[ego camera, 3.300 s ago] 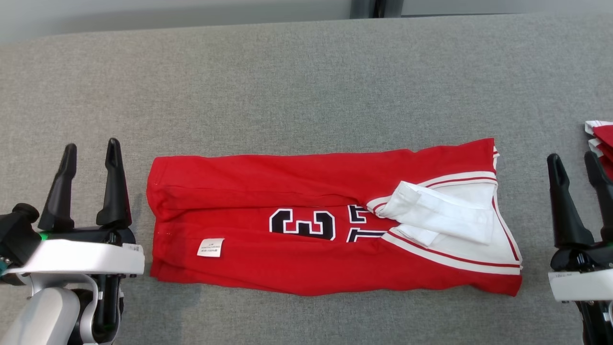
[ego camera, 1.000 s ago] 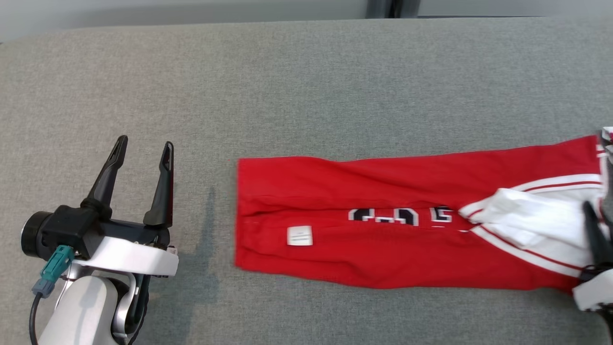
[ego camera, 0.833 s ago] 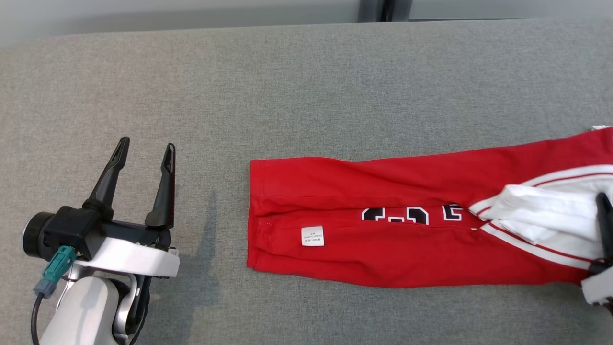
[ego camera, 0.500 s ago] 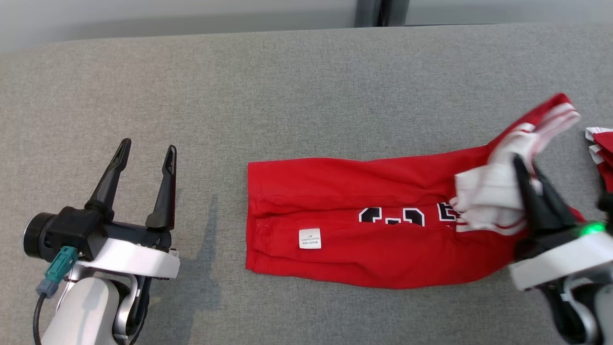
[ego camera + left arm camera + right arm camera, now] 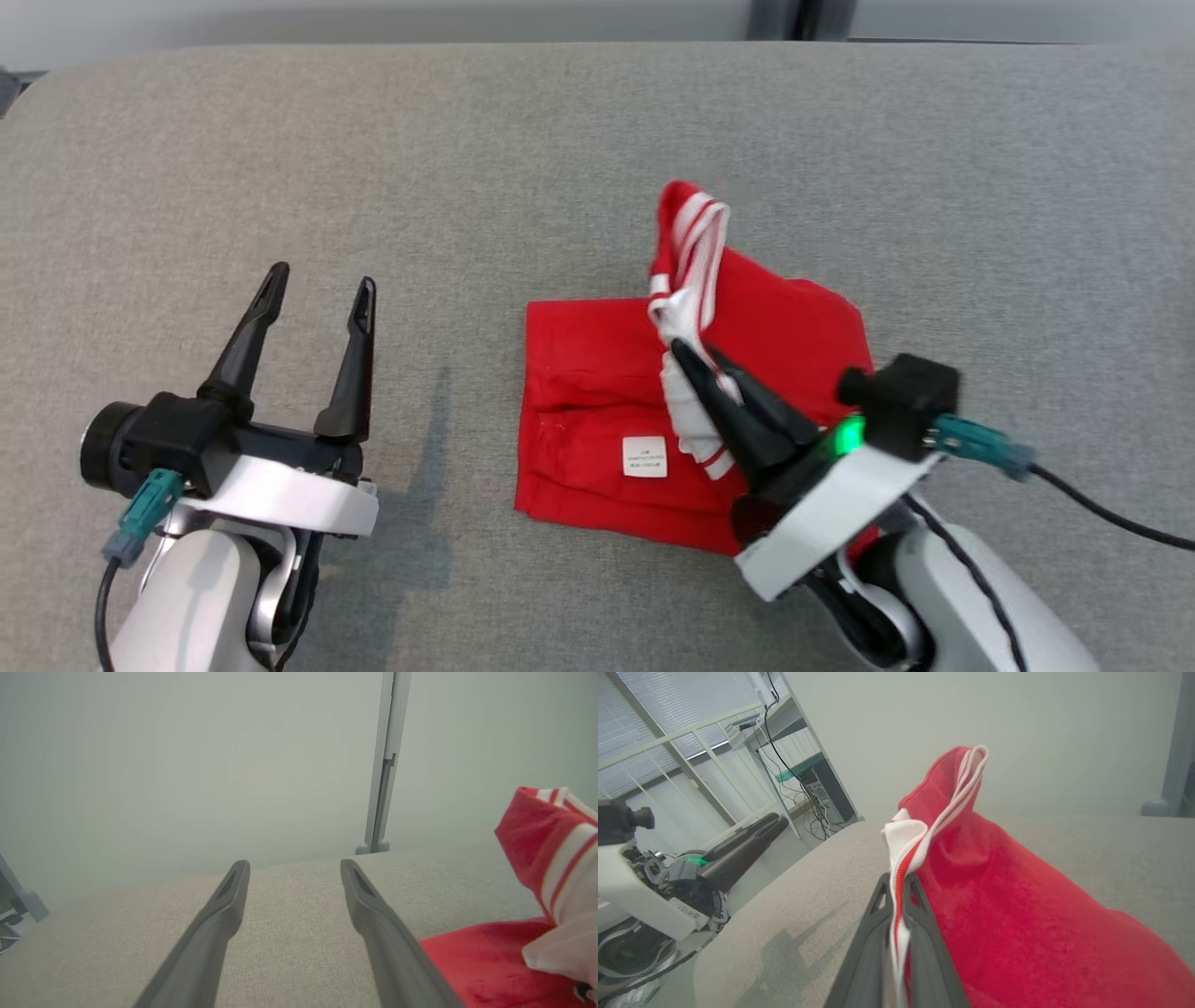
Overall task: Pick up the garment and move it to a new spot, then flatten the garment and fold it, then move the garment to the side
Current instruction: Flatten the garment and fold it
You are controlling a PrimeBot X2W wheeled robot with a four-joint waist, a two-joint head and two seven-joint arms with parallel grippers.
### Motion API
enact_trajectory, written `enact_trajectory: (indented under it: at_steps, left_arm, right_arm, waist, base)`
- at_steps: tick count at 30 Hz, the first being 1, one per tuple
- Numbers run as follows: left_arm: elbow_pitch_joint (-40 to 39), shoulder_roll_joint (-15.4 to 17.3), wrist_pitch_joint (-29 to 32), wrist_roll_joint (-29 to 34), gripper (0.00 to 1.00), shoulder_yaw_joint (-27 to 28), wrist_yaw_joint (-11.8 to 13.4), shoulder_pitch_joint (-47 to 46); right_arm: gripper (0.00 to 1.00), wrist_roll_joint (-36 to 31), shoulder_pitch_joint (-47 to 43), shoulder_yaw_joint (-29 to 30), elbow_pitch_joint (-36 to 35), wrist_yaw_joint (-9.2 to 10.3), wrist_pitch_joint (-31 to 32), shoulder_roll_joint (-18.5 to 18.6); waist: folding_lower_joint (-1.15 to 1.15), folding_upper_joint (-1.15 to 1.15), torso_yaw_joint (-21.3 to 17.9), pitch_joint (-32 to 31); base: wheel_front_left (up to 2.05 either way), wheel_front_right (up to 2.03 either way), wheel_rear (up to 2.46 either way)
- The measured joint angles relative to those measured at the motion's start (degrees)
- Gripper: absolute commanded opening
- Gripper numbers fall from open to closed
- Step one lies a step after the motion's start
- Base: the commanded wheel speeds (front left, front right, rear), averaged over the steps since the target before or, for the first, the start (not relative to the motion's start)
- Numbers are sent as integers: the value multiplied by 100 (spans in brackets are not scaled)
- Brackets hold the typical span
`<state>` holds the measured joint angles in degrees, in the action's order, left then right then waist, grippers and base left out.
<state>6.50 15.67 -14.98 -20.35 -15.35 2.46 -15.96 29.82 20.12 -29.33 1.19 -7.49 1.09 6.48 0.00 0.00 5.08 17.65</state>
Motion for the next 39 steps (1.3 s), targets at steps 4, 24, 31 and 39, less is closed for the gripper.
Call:
enact_trajectory:
  at_steps: [4, 24, 31, 39]
  left_arm:
    - [91, -73, 0, 3, 100, -77, -44, -132]
    - [296, -227, -1, 114, 100, -71, -191, -311]
    - [294, -202, -1, 125, 100, 41, -188, -203]
    - [263, -145, 0, 125, 100, 191, -92, -12]
  right_arm:
    - [0, 199, 377, -460, 827, 1, -332, -123]
    - [100, 1446, 1434, -1395, 1819, 0, -1552, -240]
    - [100, 1269, 948, -242, 889, 1, -1601, 270]
    - [100, 699, 64, 1229, 278, 1, -1467, 612]
  waist:
    - [0, 0, 140, 69]
    - [0, 0, 220, 235]
    - [0, 0, 52, 128]
    - [0, 0, -123, -83]
  base:
    - [0, 0, 0]
    - [0, 0, 0]
    - [0, 0, 0]
    - [0, 0, 0]
